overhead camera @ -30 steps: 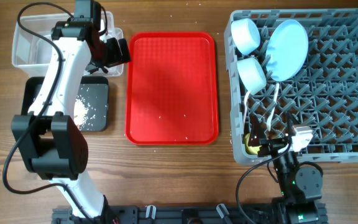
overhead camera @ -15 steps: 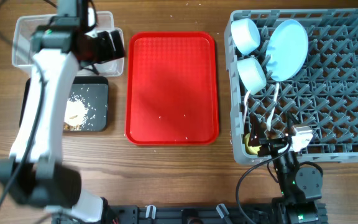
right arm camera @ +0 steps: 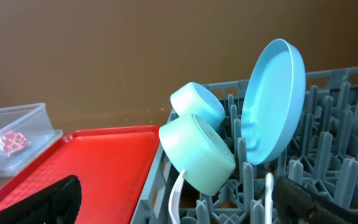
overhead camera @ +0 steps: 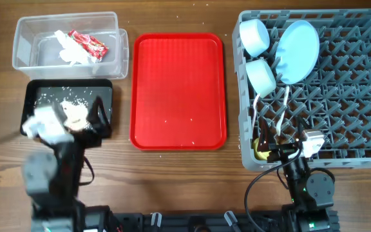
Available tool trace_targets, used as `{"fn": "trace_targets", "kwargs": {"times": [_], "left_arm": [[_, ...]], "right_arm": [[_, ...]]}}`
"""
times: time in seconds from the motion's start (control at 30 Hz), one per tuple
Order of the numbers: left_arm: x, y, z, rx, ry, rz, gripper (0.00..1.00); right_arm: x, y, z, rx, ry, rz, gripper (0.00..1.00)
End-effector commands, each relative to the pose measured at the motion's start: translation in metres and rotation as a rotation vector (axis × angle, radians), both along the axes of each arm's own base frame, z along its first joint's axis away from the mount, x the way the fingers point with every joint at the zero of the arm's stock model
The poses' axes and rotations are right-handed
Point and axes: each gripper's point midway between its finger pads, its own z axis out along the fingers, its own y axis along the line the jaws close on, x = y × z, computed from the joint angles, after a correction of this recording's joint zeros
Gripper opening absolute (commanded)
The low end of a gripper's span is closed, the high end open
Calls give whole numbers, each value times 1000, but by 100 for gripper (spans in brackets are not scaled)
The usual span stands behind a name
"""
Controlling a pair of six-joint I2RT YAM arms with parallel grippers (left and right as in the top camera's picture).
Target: Sort waste into correct bins and load items into the dishwasher rack
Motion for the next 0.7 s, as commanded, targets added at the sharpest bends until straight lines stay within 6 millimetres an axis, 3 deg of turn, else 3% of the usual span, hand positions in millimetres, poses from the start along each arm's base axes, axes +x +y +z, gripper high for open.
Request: {"fn": "trace_targets", "kwargs": {"times": [0.0, 0.37, 0.67], "left_arm": [[-12, -6, -36, 10, -85, -34, 100], [-15, -5, -71, 29, -258, -26, 100], [-10, -6, -100, 22, -202, -33, 100]], "right_arm": [[-1, 2, 2, -9, -10, 16, 100], [-1, 2, 2, -9, -10, 16, 100], [-1, 2, 2, -9, -10, 16, 100]]}}
